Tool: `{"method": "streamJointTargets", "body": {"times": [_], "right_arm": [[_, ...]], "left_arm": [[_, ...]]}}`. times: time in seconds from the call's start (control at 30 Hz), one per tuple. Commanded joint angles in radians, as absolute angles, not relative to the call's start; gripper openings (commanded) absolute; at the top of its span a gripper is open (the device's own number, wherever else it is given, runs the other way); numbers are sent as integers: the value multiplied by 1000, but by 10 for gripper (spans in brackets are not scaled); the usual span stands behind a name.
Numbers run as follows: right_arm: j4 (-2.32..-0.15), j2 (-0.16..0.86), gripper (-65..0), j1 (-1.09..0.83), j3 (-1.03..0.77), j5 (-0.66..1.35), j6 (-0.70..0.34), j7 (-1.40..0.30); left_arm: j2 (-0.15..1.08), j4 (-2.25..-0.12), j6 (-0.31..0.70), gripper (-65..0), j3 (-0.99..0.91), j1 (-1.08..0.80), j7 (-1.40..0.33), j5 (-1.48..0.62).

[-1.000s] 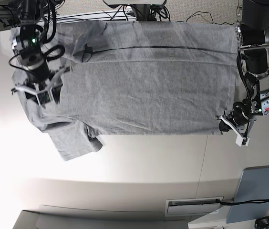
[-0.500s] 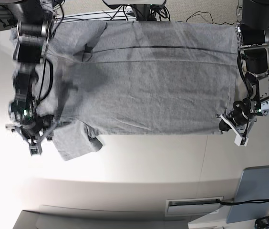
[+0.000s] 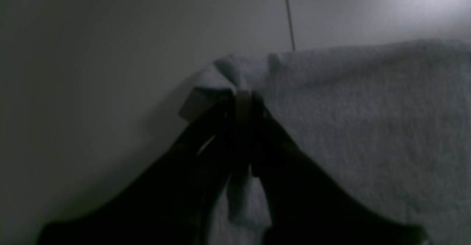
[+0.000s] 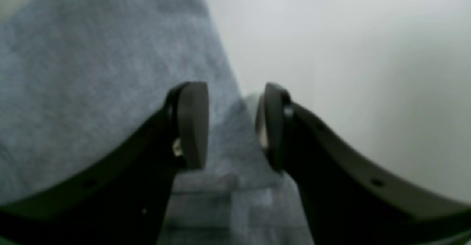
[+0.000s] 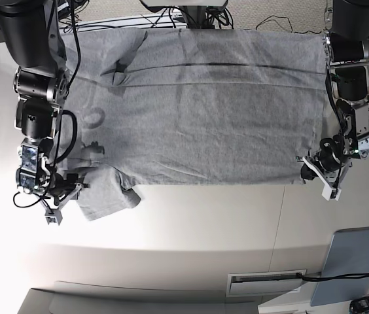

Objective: Fold the T-shirt properly
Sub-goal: 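Move the right gripper down the shirt side and grasp the hem corner, then lift the hem with both grippers and fold it over toward the collar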

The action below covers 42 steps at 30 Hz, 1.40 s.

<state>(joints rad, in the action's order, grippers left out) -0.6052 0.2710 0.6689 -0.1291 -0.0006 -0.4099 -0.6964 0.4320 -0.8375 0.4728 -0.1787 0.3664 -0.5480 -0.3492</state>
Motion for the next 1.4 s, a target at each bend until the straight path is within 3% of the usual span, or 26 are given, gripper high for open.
{"method": "streamJointTargets", "body": {"times": [0.0,0.17,0.23,0.3,0.33,0.57,0.77,1.0,1.37], "right_arm": [[-595,270,-401,700,-130,-23,-411,-710],[-561,247,-414,698,-130,-64,-411,-760],[-561,239,-499,698,-130,-64,-412,-795],[-561,238,-632,698,-130,-64,-424,-814],[-561,238,-650,698,-130,-64,-432,-822],[-585,239,-650,698,-130,-65,-434,-825],[-738,246,-650,682,-130,-56,-437,-883],[-1166,247,-650,496,-133,10,-437,-960],[-1695,249,-650,139,-141,10,-400,-1092]], "left_arm": [[443,-840,469,-650,-179,377,-583,-324],[443,-840,469,-650,-179,376,-584,-324],[443,-840,469,-650,-179,377,-583,-325],[443,-840,469,-650,-179,377,-583,-326],[443,-840,469,-650,-179,376,-583,-326],[453,-871,469,-650,-179,376,-583,-384],[485,-1032,466,-650,-180,347,-638,-453],[569,-1189,432,-650,-189,245,-683,-551],[574,-1346,582,-650,-429,-11,-803,-773]]}}
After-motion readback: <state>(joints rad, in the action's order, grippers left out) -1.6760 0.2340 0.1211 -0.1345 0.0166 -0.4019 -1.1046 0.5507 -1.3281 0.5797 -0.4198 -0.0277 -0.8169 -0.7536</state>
